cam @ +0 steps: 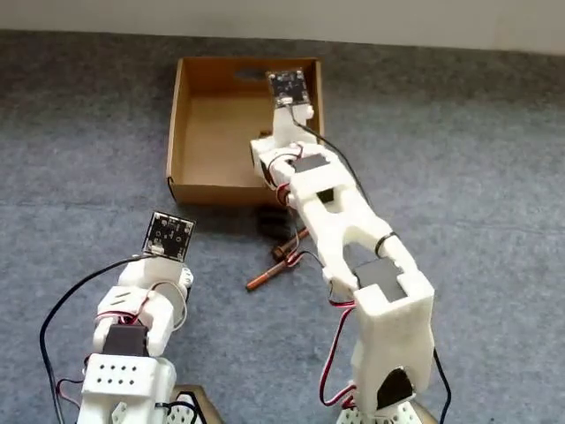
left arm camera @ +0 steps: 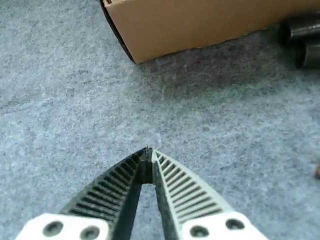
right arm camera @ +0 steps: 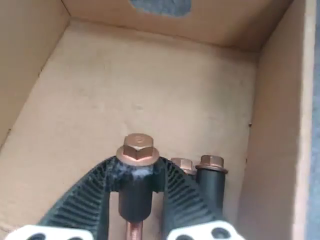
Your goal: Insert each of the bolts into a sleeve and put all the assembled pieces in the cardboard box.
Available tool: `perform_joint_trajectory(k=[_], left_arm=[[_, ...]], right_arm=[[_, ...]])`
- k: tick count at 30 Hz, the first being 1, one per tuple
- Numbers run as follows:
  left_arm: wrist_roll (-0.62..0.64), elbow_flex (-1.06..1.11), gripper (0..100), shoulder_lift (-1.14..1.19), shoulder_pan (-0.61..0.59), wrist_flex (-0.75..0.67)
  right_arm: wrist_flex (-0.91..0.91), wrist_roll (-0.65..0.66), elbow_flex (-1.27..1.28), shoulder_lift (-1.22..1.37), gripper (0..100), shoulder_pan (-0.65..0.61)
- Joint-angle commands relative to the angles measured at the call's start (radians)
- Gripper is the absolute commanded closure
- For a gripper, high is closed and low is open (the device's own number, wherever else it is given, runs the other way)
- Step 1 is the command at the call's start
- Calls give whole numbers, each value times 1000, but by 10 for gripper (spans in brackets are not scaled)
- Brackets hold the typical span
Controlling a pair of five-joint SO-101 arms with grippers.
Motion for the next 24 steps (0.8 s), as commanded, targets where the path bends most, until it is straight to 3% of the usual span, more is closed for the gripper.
perform_joint_trajectory(k=[1, 6, 24], left_arm=[[-11, 5, 989, -8, 12, -20], [-11, 5, 989, -8, 12, -20], [-11, 5, 989, -8, 12, -20]], right_arm=[[-27, -9, -70, 12, 991, -8], [-27, -112, -71, 45, 991, -8], [-27, -20, -81, 134, 991, -2]])
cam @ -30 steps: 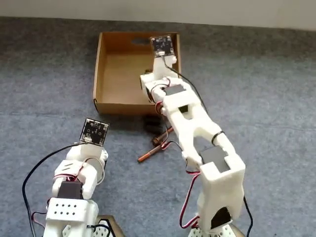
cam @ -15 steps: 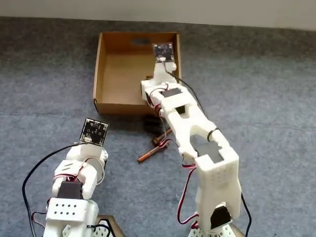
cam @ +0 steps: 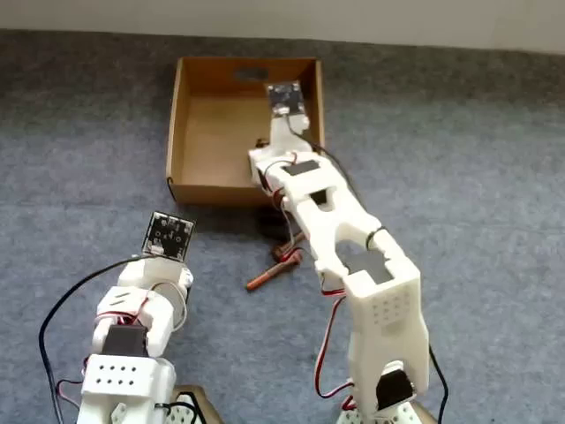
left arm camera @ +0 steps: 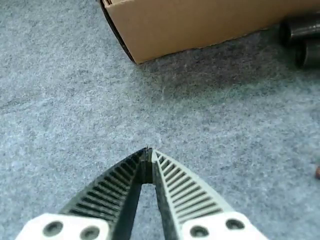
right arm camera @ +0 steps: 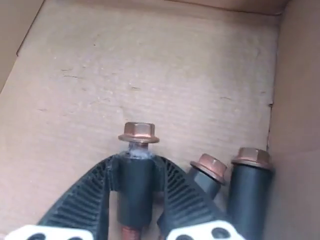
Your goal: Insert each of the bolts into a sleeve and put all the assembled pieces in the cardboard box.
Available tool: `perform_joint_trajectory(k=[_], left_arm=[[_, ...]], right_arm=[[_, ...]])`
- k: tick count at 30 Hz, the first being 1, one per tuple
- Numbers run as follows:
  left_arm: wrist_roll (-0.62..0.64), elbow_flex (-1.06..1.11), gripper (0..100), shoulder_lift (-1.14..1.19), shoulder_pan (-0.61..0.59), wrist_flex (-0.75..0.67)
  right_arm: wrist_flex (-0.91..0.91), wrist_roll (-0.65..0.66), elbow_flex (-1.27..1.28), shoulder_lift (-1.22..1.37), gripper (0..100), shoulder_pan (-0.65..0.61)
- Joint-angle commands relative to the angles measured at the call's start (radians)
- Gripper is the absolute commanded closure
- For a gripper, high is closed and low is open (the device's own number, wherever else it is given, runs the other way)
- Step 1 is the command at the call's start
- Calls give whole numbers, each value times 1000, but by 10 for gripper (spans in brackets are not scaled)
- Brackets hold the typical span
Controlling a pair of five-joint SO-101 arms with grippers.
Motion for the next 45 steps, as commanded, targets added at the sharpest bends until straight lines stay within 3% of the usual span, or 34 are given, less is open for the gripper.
perform_joint_trajectory(k=[1, 12, 19, 25, 34, 45], left_arm=[[-11, 5, 989, -8, 12, -20], [-11, 7, 989, -8, 12, -21], [-11, 7, 989, -8, 12, -21], [-11, 7, 989, -8, 12, -21], [-11, 7, 989, -8, 12, -21], [-11, 7, 989, -8, 12, -21]], right_arm=[[-10, 12, -30, -1, 991, 2], [64, 12, -28, 1, 988, -2], [84, 12, -30, -5, 891, 1], [94, 12, -56, -42, 889, 2], [257, 12, -70, -254, 885, 8], [300, 12, -62, -263, 885, 33]])
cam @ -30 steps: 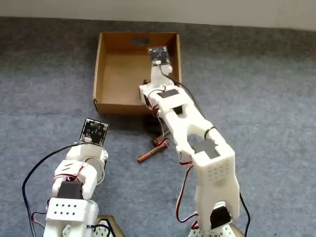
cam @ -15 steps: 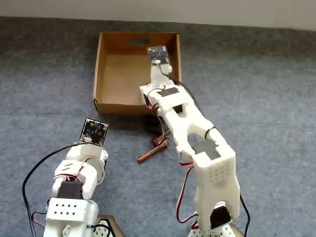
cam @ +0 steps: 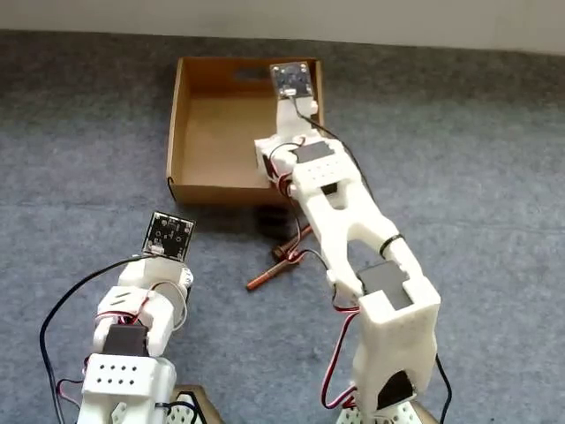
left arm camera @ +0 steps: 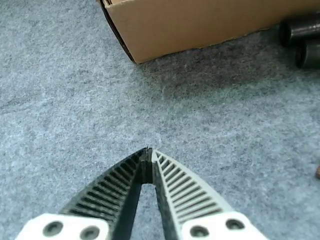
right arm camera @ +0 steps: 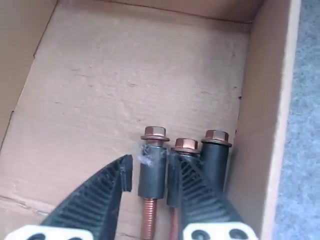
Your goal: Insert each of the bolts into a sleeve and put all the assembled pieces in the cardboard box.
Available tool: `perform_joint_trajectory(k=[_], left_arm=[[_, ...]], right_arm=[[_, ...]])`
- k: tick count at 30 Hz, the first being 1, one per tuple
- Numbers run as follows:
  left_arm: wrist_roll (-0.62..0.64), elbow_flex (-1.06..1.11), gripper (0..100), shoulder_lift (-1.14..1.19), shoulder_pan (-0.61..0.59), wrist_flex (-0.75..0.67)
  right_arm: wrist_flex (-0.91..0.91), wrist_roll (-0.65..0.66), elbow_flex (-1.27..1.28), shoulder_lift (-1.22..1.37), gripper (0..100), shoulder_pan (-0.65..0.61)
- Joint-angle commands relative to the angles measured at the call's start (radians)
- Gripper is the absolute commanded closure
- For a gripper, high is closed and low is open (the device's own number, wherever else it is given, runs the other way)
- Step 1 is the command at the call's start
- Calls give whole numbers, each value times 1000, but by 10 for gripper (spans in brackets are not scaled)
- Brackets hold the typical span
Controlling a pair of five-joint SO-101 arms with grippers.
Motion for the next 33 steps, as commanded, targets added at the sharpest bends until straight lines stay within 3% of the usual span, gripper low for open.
perform_joint_trajectory(k=[1, 11, 19, 24, 33], left_arm=[[-11, 5, 989, -8, 12, -21], [-11, 5, 989, -8, 12, -23], [-11, 5, 989, -8, 12, -23], [-11, 5, 989, -8, 12, -23], [-11, 5, 989, -8, 12, -23]], right_arm=[[58, 8, -45, -73, 885, 30], [361, 12, -134, -205, 885, 130], [501, 133, -134, -337, 885, 139], [587, 244, -134, -364, 789, 133], [762, 402, -134, -366, 793, 30]])
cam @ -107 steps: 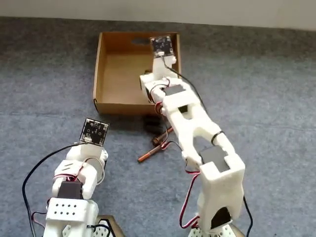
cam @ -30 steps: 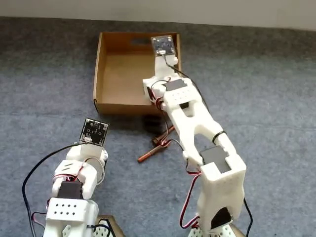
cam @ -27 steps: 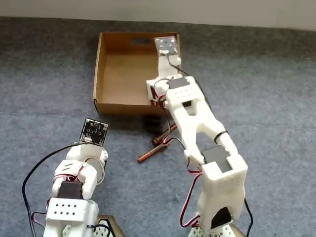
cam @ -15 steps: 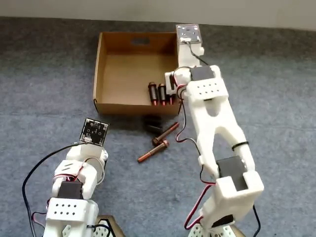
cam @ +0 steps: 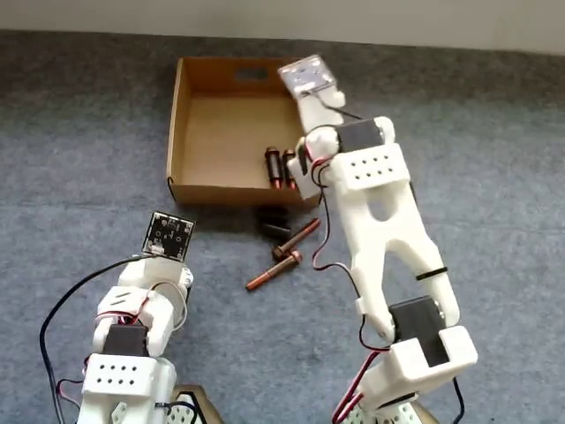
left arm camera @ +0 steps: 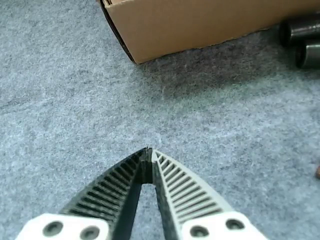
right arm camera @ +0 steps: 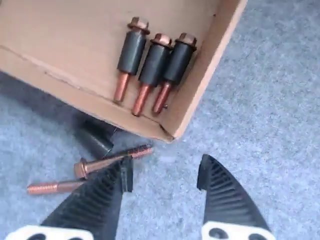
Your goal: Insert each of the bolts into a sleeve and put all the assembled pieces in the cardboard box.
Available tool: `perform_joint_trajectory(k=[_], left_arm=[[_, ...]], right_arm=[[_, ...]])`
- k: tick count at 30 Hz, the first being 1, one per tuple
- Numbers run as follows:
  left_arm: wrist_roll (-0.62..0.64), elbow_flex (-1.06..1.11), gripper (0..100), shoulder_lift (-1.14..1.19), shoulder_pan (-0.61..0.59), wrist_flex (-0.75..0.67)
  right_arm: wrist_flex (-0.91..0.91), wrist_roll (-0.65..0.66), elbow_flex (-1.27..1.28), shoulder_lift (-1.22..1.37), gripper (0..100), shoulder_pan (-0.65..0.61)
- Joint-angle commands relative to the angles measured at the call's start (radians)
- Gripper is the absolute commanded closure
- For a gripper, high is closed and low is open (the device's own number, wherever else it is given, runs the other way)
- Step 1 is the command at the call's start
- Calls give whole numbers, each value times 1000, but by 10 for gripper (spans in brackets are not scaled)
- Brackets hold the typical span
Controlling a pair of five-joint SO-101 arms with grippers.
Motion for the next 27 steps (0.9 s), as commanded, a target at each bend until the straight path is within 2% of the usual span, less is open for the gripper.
perform_joint_trajectory(k=[1, 7, 13, 18, 27], left_arm=[[-11, 5, 989, -8, 12, -23], [-11, 5, 989, -8, 12, -23], [-11, 5, 989, -8, 12, -23], [-11, 5, 989, -8, 12, -21], [-11, 5, 989, -8, 12, -21]], right_arm=[[53, 48, -47, -56, 793, -47], [88, 89, 16, -85, 793, -130], [-117, 89, 271, -133, 793, -200], [-317, 89, 430, -116, 793, -202], [-446, 91, 438, 64, 793, -202]])
